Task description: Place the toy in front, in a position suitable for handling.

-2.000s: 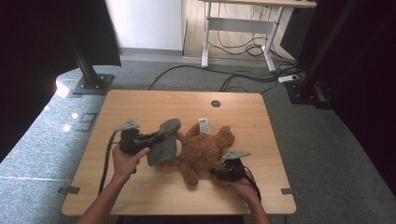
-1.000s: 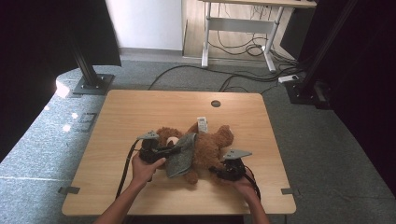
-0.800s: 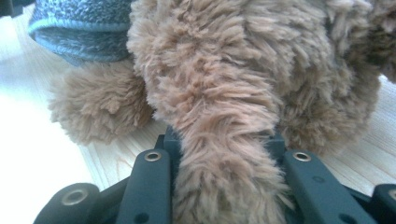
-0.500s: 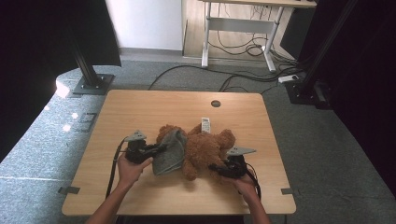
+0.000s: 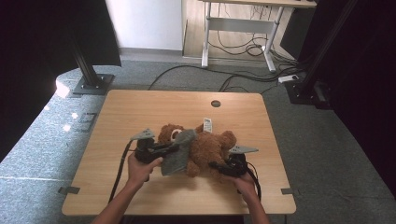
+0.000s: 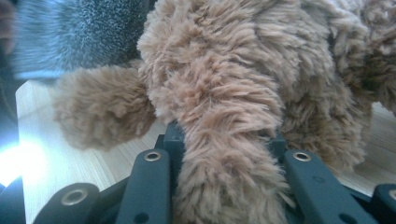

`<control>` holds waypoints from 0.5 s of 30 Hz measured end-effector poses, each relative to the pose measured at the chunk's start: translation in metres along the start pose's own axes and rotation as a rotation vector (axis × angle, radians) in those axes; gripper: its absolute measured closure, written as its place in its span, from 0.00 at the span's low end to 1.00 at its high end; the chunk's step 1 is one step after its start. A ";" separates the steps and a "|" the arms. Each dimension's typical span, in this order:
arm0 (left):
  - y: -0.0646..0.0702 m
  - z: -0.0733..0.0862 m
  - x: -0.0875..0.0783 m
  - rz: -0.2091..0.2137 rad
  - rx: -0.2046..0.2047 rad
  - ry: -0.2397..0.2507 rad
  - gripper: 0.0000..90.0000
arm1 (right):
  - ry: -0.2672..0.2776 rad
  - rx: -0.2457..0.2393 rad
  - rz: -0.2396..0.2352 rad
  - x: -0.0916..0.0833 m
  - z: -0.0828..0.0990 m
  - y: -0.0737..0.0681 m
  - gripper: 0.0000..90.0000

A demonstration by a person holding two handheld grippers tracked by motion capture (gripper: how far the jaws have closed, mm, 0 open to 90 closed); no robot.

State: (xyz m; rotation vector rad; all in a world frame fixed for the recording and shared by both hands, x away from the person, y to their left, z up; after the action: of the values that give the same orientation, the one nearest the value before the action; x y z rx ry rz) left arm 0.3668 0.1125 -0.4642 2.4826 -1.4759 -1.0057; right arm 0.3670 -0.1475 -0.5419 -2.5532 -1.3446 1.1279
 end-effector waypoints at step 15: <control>0.016 0.021 0.064 0.013 0.013 -0.139 0.88 | -0.016 -0.008 0.013 0.001 0.002 0.001 0.73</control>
State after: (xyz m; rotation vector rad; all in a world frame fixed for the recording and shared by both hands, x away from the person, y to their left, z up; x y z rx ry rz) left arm 0.3634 0.0576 -0.5057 2.4529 -1.5386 -1.1925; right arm 0.3670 -0.1483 -0.5443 -2.5680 -1.3401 1.1496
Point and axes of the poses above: each handheld gripper's, and its own axes: x roughly forward along the jaws, z roughly out of its underside, y roughly to its right, the point moved 4 cm from there along x, roughly forward along the jaws, and after that the axes turned 8 degrees about -y, right-handed, at the moved point
